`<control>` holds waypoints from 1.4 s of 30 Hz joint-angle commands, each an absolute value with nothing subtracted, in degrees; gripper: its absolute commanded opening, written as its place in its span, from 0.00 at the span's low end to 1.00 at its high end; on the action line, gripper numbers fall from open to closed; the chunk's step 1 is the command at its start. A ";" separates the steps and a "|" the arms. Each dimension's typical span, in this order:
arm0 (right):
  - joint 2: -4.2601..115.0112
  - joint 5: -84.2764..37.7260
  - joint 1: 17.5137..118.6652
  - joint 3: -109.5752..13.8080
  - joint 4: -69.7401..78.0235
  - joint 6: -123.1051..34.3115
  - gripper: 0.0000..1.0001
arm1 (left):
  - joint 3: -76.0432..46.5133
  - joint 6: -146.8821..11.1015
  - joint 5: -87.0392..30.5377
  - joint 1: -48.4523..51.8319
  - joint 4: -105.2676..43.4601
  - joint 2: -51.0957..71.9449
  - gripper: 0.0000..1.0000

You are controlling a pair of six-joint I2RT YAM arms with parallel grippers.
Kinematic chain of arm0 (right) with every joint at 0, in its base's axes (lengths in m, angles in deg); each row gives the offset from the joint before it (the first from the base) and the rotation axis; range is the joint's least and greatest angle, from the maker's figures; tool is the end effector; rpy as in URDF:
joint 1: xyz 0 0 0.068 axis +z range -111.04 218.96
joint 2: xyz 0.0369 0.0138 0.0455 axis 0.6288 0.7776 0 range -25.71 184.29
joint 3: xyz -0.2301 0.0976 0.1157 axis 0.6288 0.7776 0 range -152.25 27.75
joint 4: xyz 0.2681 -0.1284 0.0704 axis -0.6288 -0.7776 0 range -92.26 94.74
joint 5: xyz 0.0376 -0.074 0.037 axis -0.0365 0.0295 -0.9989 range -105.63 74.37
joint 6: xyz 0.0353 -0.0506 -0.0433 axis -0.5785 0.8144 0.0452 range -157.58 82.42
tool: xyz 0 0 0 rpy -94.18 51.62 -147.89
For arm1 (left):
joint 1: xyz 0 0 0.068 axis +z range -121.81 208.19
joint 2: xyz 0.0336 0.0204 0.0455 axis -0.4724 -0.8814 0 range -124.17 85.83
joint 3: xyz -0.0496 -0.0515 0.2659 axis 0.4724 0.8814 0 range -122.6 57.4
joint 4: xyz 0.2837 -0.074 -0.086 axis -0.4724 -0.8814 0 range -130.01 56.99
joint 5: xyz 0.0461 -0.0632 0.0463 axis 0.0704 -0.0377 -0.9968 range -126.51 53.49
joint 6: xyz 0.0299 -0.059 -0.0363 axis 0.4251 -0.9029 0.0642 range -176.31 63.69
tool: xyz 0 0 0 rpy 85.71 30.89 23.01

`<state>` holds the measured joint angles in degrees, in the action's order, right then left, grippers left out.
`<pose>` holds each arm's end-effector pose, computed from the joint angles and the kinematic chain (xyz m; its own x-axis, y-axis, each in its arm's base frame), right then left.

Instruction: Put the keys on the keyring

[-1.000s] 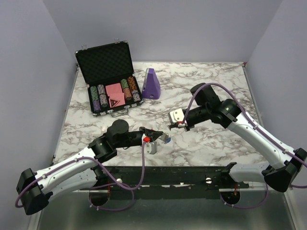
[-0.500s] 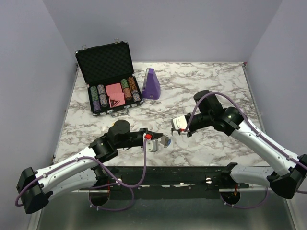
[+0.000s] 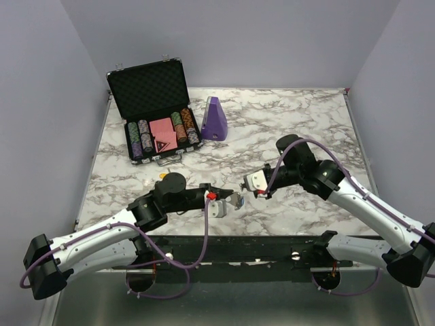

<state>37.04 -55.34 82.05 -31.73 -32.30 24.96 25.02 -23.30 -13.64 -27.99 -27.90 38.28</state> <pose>0.1812 0.2251 0.3145 0.5643 -0.4070 -0.7183 -0.8256 -0.2865 -0.4862 0.1284 -0.2363 0.2687 0.4515 0.2279 -0.8627 0.8735 0.0844 0.4795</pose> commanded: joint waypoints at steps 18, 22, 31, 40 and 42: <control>35.73 -54.92 84.05 -29.38 -26.29 25.53 0.00 | 24.80 -21.68 -22.36 -30.34 -24.31 38.37 0.00; 35.64 -54.39 83.96 -29.38 -26.46 25.61 0.01 | 24.71 -21.59 -22.27 -30.35 -24.48 38.28 0.00; 35.73 -54.75 84.31 -29.03 -26.46 25.79 0.00 | 24.62 -21.59 -22.27 -30.43 -24.39 38.02 0.00; 35.99 -54.66 84.75 -29.03 -26.03 25.35 0.00 | 24.71 -21.68 -22.10 -30.43 -24.39 38.19 0.00; 35.99 -54.74 84.75 -29.11 -26.11 25.26 0.00 | 24.62 -21.77 -22.10 -30.43 -24.39 38.19 0.00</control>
<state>35.99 -55.29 84.15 -29.92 -27.43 25.88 25.05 -22.25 -21.51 -30.07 -26.66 38.08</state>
